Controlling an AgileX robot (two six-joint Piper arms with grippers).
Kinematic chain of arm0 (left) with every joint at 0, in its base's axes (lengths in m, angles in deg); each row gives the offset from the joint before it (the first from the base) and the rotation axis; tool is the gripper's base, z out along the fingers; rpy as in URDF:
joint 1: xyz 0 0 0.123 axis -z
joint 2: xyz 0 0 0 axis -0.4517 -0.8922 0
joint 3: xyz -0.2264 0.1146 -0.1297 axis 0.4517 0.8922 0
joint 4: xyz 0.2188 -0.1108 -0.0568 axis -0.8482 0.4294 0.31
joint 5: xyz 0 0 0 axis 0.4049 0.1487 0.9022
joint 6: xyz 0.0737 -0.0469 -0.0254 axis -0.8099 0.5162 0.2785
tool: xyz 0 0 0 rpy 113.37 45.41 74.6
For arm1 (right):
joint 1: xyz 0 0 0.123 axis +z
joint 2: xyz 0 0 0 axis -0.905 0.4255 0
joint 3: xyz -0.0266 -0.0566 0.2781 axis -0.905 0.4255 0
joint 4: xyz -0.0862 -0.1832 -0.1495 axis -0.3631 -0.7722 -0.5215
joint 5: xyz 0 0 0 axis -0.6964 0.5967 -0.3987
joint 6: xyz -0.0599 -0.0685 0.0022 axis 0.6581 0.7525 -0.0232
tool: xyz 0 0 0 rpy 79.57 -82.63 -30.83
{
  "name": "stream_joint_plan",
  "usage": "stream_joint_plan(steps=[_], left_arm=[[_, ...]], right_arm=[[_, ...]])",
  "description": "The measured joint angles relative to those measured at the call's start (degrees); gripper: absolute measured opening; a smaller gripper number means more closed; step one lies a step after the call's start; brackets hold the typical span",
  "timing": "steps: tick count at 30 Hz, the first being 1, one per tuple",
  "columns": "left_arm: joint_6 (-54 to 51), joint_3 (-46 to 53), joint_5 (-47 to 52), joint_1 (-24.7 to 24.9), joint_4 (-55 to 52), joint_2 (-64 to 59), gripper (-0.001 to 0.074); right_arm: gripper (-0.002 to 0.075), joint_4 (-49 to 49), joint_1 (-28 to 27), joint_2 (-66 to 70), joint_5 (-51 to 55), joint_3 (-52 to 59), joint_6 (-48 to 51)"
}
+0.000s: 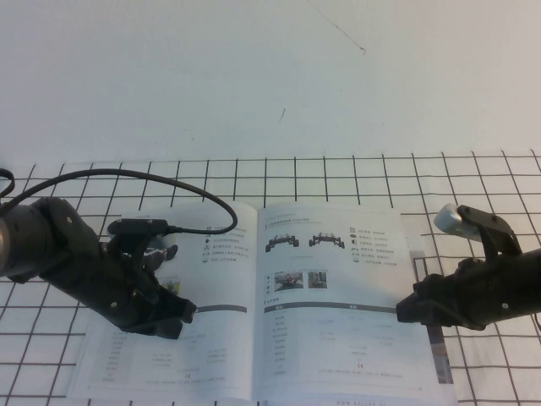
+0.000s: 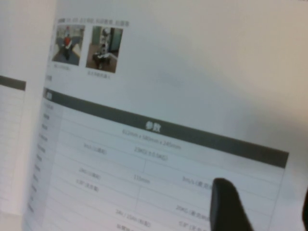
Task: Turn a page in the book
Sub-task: Open the closed book
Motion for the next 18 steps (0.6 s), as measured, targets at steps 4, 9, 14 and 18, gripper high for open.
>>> stream_joint_plan(steps=[4, 9, 14, 18], left_arm=[[0.00, 0.00, 0.00, 0.00, 0.00, 0.00, -0.0002], [0.00, 0.00, 0.00, 0.00, 0.00, 0.00, -0.0002], [0.00, 0.00, 0.00, 0.00, 0.00, 0.00, -0.0002], [0.00, 0.00, 0.00, 0.00, 0.00, 0.00, -0.0002]], right_arm=[[0.0331, 0.16, 0.00, 0.00, -0.71, 0.00, 0.94], [0.0332, 0.26, 0.00, 0.00, -1.07, 0.00, 1.54], [0.0332, 0.26, 0.00, 1.64, -1.18, 0.00, 1.67], [0.0332, 1.76, 0.00, 2.45, -0.27, -0.45, 2.34]])
